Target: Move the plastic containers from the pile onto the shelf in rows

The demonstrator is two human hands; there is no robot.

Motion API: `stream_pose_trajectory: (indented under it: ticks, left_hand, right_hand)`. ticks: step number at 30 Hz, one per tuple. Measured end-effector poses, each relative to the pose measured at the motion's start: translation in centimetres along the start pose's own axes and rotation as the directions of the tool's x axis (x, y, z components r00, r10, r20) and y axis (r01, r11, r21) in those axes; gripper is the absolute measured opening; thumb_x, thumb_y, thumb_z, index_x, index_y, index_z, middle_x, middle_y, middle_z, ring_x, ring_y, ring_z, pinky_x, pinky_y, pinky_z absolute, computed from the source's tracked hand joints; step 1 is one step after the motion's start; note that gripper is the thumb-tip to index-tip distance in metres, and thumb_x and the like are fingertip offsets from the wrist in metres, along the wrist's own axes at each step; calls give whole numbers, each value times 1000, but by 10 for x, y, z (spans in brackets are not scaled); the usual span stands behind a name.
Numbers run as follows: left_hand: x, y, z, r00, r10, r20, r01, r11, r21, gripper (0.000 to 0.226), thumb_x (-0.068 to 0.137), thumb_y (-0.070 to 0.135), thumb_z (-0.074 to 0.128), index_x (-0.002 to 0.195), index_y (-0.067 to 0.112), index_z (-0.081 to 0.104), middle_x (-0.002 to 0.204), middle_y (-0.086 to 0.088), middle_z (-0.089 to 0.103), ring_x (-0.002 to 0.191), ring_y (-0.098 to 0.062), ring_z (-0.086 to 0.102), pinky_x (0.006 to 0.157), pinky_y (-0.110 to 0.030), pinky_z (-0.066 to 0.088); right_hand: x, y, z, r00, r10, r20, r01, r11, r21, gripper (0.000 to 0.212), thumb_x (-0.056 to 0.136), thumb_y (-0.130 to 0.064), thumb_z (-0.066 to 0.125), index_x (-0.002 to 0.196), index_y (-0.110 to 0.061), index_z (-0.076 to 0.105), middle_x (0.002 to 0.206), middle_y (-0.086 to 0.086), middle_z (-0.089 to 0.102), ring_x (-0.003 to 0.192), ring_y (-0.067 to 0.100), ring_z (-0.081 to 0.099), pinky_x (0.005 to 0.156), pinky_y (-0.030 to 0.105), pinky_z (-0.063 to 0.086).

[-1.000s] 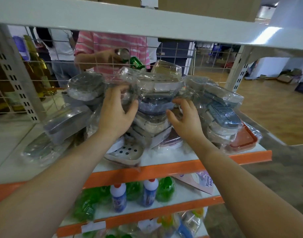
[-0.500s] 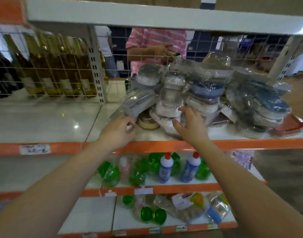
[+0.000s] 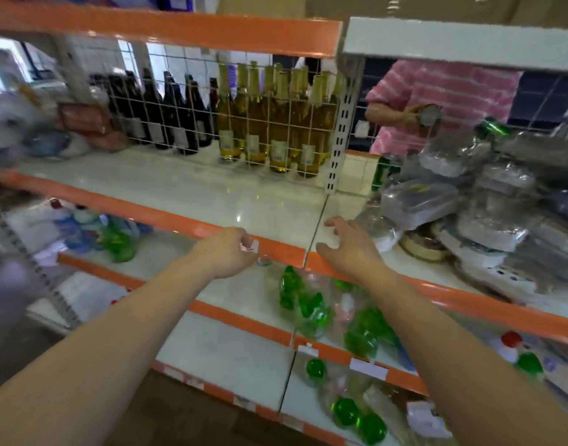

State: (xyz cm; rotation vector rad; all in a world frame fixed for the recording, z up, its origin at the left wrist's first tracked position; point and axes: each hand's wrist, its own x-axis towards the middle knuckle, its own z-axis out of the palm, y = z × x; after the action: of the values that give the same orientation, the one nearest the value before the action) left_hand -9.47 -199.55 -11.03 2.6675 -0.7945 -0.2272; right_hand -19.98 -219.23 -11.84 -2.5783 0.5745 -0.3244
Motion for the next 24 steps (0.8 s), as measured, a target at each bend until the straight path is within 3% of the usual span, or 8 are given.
stream_pose_trajectory:
  ticks: [4, 10, 16, 24]
  left_hand:
    - [7, -52, -18, 996, -83, -38, 82, 996, -36, 25, 88, 22, 58, 109, 9, 62, 113, -11, 65, 104, -26, 59, 85, -28, 45]
    - [47, -135, -58, 982, -177, -60, 180, 982, 54, 36, 91, 28, 55, 122, 10, 56, 123, -10, 60, 115, -26, 54, 88, -27, 41]
    - [106, -211, -111, 952, -286, -104, 292, 956, 39, 40, 91, 28, 57, 127, 12, 53, 125, -10, 58, 113, -26, 55, 88, -30, 42]
    - [151, -310, -147, 865, -431, -258, 428, 901, -71, 50, 92, 26, 56, 137, 10, 41, 127, -16, 53, 113, -32, 54, 87, -33, 43]
  right_hand:
    - [40, -44, 34, 996, -61, 59, 62, 998, -15, 51, 88, -34, 59, 135, -22, 43, 131, 7, 48, 121, 25, 46, 100, 37, 39]
    - [118, -116, 87, 978, -178, 111, 177, 984, 24, 51, 89, -31, 58, 135, -18, 42, 130, 10, 47, 120, 28, 44, 97, 37, 39]
    - [215, -184, 130, 959, -220, 179, 210, 975, 75, 54, 89, -34, 59, 137, -19, 40, 133, 10, 45, 122, 28, 44, 100, 42, 41]
    - [296, -270, 198, 924, -292, 248, 257, 953, 161, 53, 88, -31, 60, 136, -18, 41, 132, 11, 45, 121, 27, 46, 99, 36, 40]
